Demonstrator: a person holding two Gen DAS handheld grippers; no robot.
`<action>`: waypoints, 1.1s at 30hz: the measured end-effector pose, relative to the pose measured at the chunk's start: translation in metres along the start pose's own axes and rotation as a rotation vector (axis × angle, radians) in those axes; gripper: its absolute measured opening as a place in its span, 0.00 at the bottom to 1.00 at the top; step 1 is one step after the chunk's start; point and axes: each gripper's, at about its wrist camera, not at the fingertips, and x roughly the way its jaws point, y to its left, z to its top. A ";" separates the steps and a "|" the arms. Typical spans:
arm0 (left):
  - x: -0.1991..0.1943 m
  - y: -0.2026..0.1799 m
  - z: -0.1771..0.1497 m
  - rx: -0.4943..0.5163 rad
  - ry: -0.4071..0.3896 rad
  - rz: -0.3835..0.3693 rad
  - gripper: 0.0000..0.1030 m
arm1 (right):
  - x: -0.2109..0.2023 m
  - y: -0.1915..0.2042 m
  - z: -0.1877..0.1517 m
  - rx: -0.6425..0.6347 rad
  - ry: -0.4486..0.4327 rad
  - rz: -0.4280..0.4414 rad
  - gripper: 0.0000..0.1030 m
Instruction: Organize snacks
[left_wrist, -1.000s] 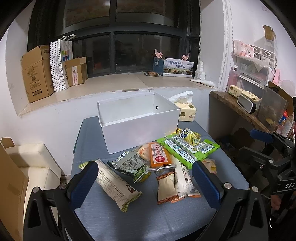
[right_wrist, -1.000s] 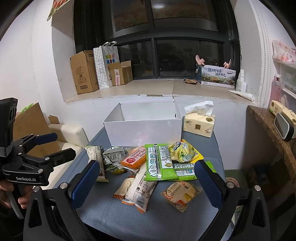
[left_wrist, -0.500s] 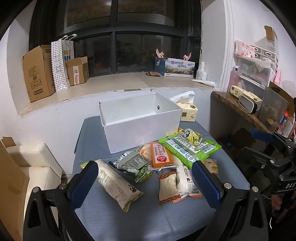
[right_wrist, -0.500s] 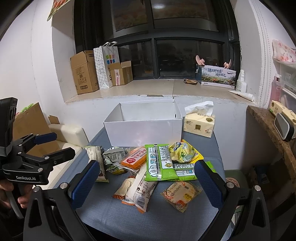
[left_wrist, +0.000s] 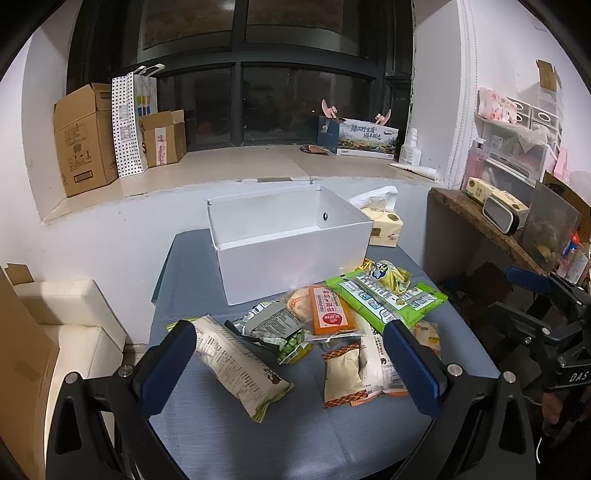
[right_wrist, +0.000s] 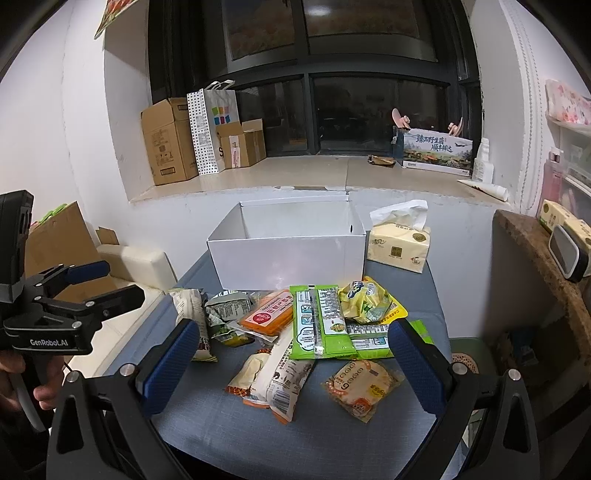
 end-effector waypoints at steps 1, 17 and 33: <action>0.000 0.000 0.000 -0.001 0.000 0.000 1.00 | 0.000 0.000 0.000 -0.001 -0.002 0.001 1.00; 0.071 0.057 -0.016 -0.246 0.176 0.053 1.00 | 0.003 -0.002 -0.003 0.004 0.003 -0.002 1.00; 0.199 0.097 -0.053 -0.348 0.449 0.230 0.99 | 0.010 -0.009 -0.010 0.024 0.033 -0.008 1.00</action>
